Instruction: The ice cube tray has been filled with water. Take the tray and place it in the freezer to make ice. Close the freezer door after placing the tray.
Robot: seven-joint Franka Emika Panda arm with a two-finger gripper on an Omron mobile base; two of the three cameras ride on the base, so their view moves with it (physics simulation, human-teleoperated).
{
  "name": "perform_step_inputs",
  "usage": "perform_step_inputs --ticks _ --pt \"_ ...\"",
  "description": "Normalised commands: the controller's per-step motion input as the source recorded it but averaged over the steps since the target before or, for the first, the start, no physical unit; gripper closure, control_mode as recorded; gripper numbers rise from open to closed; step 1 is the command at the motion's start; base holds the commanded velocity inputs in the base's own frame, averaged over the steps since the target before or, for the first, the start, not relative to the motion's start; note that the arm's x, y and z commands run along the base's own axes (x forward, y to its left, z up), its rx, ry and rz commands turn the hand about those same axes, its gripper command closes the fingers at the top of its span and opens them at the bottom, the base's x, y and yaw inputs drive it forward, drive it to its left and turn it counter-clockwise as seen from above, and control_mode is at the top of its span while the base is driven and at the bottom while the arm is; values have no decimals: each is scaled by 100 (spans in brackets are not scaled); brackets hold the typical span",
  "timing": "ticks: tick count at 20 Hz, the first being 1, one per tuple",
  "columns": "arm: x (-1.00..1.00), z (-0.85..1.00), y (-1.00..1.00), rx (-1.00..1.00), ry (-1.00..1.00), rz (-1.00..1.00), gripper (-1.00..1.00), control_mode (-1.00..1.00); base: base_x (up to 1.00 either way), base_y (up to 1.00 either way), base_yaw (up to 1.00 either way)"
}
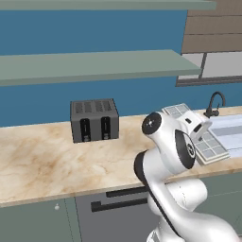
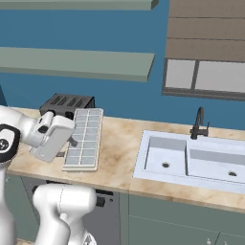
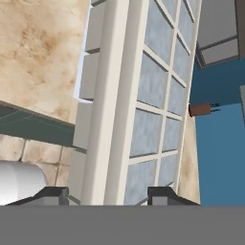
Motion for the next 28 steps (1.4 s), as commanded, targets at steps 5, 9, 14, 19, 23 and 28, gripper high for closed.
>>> perform_step_inputs --ticks 5,9,14,19,23,28 --pt "-1 0 0 0 0 0 100 -100 0 0 0" --pt "-2 0 0 0 0 0 100 -100 0 0 0" --pt "-5 0 0 0 -3 0 100 100 -31 4 -6" --pt "0 0 0 0 0 0 100 100 -42 6 -34" --pt "0 0 0 0 0 0 100 100 -32 7 -55" --pt "0 0 0 0 0 0 100 100 -28 2 -63"
